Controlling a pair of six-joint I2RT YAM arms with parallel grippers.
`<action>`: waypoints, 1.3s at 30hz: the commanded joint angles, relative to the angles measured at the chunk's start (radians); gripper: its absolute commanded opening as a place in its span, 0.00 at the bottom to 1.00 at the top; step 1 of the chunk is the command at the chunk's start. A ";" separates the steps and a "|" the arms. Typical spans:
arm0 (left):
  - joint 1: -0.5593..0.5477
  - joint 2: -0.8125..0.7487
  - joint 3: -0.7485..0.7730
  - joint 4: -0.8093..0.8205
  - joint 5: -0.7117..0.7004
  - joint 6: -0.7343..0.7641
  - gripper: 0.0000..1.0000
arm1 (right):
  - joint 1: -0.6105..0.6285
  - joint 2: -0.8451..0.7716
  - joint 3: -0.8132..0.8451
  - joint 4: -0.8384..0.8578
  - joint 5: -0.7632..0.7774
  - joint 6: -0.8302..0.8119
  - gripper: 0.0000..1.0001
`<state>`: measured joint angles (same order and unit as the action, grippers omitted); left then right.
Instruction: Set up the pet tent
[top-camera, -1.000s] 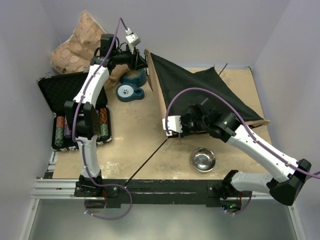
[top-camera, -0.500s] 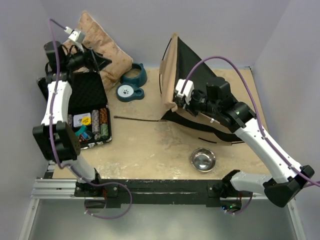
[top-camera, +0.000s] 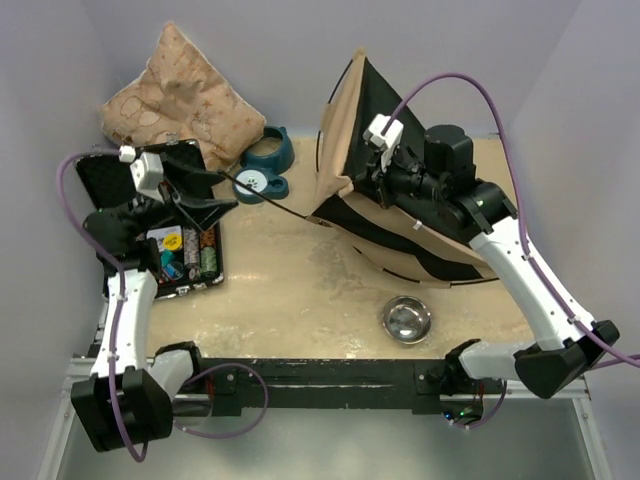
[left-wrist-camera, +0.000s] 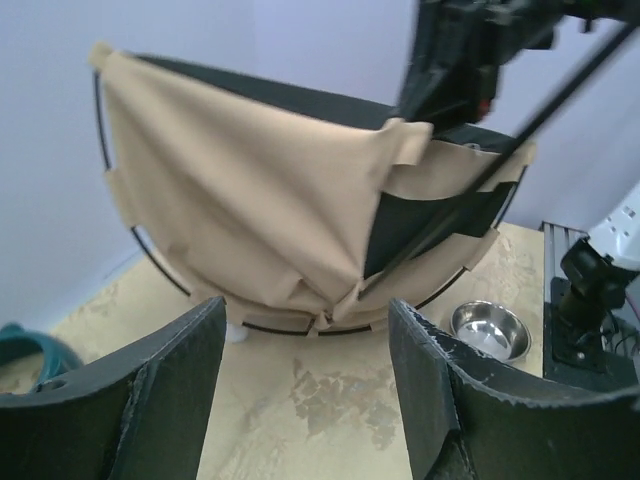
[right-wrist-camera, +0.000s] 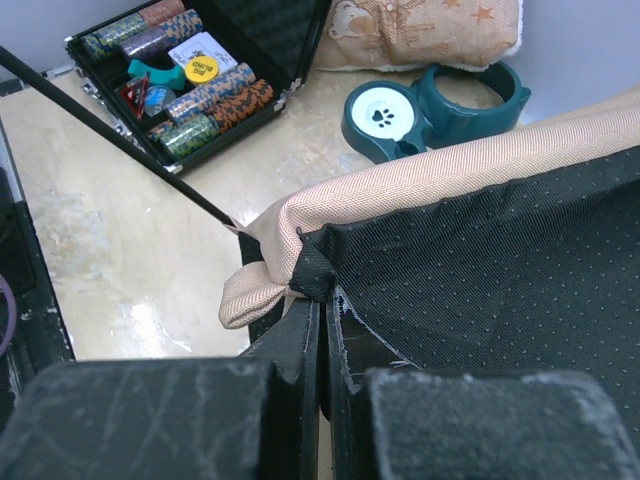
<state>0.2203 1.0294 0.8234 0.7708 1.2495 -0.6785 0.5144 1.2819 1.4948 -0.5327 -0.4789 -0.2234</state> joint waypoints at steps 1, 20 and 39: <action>-0.005 -0.068 -0.053 0.541 0.044 -0.371 0.70 | -0.008 0.019 0.073 0.033 -0.084 0.044 0.00; -0.124 -0.037 0.275 0.370 -0.128 -0.358 0.32 | -0.054 0.083 0.143 0.017 -0.182 0.087 0.00; -0.199 0.020 0.367 0.352 -0.142 -0.397 0.15 | -0.054 0.086 0.134 0.022 -0.207 0.082 0.00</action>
<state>0.0311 1.0382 1.1629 1.1088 1.1221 -1.0565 0.4637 1.3846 1.5875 -0.5606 -0.6491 -0.1562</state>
